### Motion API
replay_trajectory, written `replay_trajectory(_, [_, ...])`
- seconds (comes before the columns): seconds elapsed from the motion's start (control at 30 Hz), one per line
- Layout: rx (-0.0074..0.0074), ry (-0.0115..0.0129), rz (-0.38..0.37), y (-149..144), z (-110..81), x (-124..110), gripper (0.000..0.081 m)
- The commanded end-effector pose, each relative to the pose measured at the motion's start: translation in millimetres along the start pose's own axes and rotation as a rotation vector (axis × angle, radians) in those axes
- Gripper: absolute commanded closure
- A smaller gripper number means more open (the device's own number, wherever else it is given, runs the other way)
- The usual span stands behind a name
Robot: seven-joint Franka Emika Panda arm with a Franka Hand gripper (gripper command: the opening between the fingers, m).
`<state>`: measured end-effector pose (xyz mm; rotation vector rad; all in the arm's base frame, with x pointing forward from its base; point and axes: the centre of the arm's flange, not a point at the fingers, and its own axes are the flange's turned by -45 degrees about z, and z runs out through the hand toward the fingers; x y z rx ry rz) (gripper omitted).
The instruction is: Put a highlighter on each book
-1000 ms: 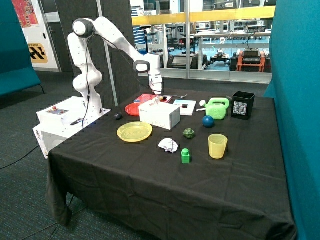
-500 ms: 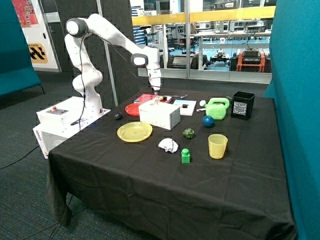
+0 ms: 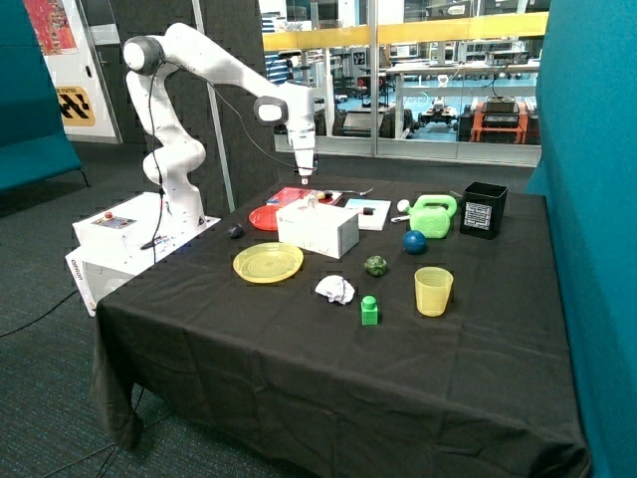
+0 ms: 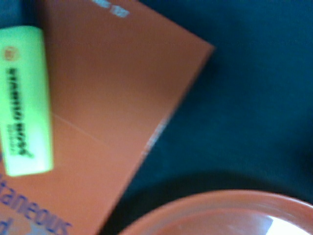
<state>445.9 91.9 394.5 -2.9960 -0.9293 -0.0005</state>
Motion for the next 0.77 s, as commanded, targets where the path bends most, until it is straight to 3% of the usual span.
replay_trajectory(0.0, [-0.0046,-0.0016,0.072,48.3,-9.5,-19.8,0.0002])
replay_trajectory(0.03, [-0.0046,-0.0015,0.078,52.5,-9.1,-22.1,0.0198])
replay_trajectory(0.07, [-0.0046,-0.0015,0.082,55.7,-8.7,-24.0,0.0297])
replay_trajectory(0.13, [-0.0046,-0.0015,0.099,64.4,-7.2,-29.3,0.0373])
replay_trajectory(0.27, [-0.0046,-0.0015,0.117,77.2,-4.7,-36.3,0.0405])
replay_trajectory(0.57, [-0.0046,-0.0014,0.143,105.6,0.0,-43.7,0.0369])
replay_trajectory(0.73, [-0.0046,-0.0014,0.138,111.7,3.1,-42.6,0.0399])
